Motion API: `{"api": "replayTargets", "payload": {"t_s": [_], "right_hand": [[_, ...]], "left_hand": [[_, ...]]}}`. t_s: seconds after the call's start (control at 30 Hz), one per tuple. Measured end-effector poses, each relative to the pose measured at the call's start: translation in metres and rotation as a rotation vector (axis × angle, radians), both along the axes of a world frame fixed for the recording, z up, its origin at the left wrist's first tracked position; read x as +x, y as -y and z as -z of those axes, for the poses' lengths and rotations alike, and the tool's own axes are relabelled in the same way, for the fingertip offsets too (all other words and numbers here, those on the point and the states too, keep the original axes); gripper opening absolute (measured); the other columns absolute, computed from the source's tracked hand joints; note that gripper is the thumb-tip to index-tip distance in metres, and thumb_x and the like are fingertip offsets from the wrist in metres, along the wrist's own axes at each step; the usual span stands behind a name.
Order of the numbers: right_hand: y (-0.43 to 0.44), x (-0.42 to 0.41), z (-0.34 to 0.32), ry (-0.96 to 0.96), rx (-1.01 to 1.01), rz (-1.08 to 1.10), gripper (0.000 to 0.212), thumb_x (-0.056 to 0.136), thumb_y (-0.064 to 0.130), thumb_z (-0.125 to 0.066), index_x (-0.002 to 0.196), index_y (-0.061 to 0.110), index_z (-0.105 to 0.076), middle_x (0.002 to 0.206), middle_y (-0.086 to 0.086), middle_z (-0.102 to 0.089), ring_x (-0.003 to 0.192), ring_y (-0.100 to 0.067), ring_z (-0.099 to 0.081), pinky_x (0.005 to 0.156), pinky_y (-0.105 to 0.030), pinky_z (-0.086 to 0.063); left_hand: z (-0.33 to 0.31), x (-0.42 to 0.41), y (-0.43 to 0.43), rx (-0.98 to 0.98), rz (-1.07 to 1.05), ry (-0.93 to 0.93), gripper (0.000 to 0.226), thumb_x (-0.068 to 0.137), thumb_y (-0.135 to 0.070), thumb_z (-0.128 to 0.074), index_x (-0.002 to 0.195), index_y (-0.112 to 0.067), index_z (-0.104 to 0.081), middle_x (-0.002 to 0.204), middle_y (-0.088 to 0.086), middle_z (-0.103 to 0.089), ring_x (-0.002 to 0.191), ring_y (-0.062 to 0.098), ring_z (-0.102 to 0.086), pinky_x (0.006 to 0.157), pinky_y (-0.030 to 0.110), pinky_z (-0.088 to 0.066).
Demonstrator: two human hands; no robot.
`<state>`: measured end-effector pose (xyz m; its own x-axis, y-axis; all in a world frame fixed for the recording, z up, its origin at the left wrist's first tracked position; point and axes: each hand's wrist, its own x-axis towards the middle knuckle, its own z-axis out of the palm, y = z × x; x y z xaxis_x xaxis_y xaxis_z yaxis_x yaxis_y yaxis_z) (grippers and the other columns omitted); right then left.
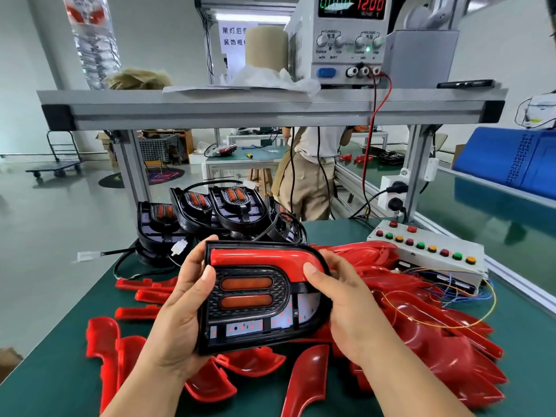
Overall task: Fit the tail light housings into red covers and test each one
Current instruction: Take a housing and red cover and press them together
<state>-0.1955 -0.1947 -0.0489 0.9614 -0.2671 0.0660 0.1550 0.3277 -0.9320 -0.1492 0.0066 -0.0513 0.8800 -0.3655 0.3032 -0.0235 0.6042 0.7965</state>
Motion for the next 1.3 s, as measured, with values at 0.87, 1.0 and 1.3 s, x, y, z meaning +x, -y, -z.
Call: {"api": "replayTargets", "payload": {"t_s": [0.87, 1.0, 1.3], "right_hand": [[-0.004, -0.009, -0.009, 0.009, 0.068, -0.116, 0.051, 0.072, 0.029, -0.072, 0.115, 0.002, -0.063, 0.108, -0.018, -0.072, 0.1, -0.034, -0.069, 0.094, -0.048, -0.053], [-0.005, -0.009, -0.009, 0.028, 0.109, -0.112, 0.046, 0.07, 0.029, -0.074, 0.109, 0.005, -0.065, 0.104, -0.017, -0.073, 0.093, -0.03, -0.071, 0.084, -0.041, -0.056], [-0.003, -0.011, -0.012, 0.032, 0.125, -0.143, 0.048, 0.066, 0.024, -0.076, 0.11, 0.005, -0.068, 0.107, -0.019, -0.072, 0.096, -0.033, -0.07, 0.089, -0.045, -0.055]], "left_hand": [[-0.008, 0.001, 0.0, 0.255, -0.168, -0.001, 0.023, 0.086, -0.033, -0.057, 0.105, -0.023, -0.065, 0.099, 0.025, -0.072, 0.088, 0.044, -0.071, 0.064, 0.05, -0.059], [-0.007, 0.002, 0.001, 0.26, -0.166, 0.005, 0.023, 0.086, -0.033, -0.056, 0.105, -0.023, -0.064, 0.101, 0.025, -0.072, 0.089, 0.044, -0.071, 0.065, 0.05, -0.059], [-0.012, -0.003, -0.002, 0.24, -0.124, 0.017, 0.022, 0.082, -0.032, -0.058, 0.101, -0.026, -0.067, 0.101, 0.024, -0.072, 0.09, 0.044, -0.071, 0.066, 0.052, -0.059]]}}
